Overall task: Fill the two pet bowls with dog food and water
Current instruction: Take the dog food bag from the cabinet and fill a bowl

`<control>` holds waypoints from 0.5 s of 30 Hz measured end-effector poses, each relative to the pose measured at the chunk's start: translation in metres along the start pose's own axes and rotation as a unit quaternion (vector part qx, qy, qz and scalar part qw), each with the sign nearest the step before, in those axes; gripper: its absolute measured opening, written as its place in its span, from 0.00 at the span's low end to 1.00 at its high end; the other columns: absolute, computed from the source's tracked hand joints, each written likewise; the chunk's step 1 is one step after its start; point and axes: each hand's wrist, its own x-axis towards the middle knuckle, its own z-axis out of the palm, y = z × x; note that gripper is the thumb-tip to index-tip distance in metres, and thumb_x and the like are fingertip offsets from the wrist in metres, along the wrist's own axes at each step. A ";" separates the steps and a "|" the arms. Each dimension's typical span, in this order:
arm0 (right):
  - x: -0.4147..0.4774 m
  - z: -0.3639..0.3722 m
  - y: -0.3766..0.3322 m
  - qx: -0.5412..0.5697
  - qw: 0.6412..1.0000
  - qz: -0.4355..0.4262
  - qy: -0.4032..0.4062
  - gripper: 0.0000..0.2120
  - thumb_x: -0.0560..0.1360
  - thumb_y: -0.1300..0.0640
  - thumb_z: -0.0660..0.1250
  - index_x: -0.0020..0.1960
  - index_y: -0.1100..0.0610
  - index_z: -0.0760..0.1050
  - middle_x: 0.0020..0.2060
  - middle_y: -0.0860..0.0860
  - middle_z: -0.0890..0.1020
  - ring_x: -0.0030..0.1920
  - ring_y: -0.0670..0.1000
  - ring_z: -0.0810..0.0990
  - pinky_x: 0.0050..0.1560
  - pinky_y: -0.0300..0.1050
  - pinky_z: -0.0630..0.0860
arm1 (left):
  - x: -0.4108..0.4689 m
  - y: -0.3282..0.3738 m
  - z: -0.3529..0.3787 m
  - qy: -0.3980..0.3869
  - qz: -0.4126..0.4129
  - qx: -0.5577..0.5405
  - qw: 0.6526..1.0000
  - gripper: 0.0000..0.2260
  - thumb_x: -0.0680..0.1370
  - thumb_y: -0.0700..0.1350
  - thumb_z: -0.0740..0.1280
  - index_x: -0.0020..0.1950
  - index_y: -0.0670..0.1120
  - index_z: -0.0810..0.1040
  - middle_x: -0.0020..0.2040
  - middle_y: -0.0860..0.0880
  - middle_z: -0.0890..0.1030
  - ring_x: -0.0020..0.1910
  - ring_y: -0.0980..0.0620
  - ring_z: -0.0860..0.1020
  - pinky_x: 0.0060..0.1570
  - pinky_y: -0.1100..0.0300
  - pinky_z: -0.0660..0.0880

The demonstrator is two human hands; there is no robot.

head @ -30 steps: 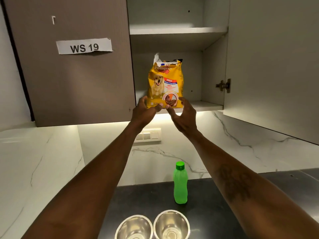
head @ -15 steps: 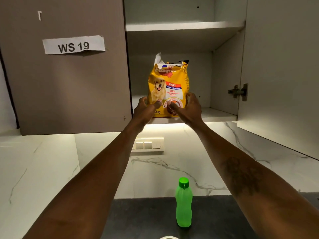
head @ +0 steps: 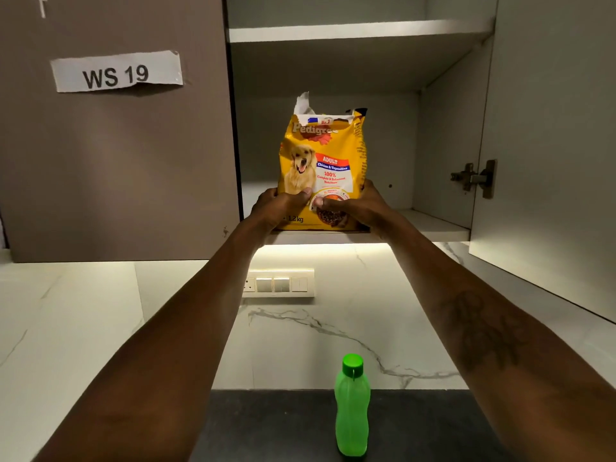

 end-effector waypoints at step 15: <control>-0.084 0.026 -0.032 0.087 0.996 -0.022 -0.001 0.34 0.65 0.54 0.82 0.69 0.54 0.75 0.56 0.50 0.87 0.53 0.52 0.87 0.51 0.48 0.84 | -0.078 0.001 -0.015 -0.017 0.090 -0.149 0.985 0.29 0.74 0.66 0.72 0.71 0.53 0.78 0.62 0.47 0.85 0.58 0.41 0.85 0.58 0.36 0.81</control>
